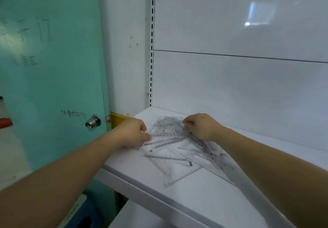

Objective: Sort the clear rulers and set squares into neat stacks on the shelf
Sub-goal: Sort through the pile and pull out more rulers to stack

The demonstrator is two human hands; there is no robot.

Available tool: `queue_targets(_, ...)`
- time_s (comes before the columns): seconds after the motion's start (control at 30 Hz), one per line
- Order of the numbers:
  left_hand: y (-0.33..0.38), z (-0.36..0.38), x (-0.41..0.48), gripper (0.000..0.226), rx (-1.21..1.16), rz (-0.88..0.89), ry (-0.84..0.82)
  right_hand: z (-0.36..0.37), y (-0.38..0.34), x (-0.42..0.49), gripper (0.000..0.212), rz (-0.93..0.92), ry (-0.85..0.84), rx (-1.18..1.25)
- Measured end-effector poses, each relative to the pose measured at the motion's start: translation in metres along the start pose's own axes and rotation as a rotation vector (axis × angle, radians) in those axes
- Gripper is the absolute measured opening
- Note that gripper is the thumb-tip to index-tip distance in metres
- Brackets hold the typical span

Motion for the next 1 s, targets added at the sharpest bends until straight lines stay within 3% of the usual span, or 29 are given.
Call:
queue_targets(0.13, -0.007, -0.001, -0.003, 0.042, -0.121, 0.049, 0.022, 0.001, -0.002, -0.009, 0.028, 0.091, 0.158, 0.025)
queue_targets(0.3, -0.004, -0.006, -0.018, 0.038, -0.186, 0.228, 0.116, -0.009, -0.014, -0.034, 0.036, 0.248, 0.246, 0.536)
queue_targets(0.53, 0.007, -0.001, -0.018, 0.041, -0.311, 0.339, 0.113, -0.009, -0.026, -0.079, 0.044, 0.339, 0.276, 0.632)
queue_targets(0.73, 0.026, 0.017, -0.024, 0.041, -0.36, 0.393, 0.056, -0.012, -0.02, -0.12, 0.024, 0.572, 0.473, 0.781)
queue_targets(1.0, 0.09, 0.044, -0.057, 0.047, -0.391, 0.52, -0.027, -0.035, 0.014, -0.205, 0.039, 0.704, 0.503, 0.744)
Point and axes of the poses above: each hand's wrist, its own x-axis towards the middle knuckle, its own z-axis out of the palm, y = z × x, the point moved 1 cm from there along x, towards the middle knuckle, and after that the axes turned 5 degrees about -x, right-handed, at the moved point
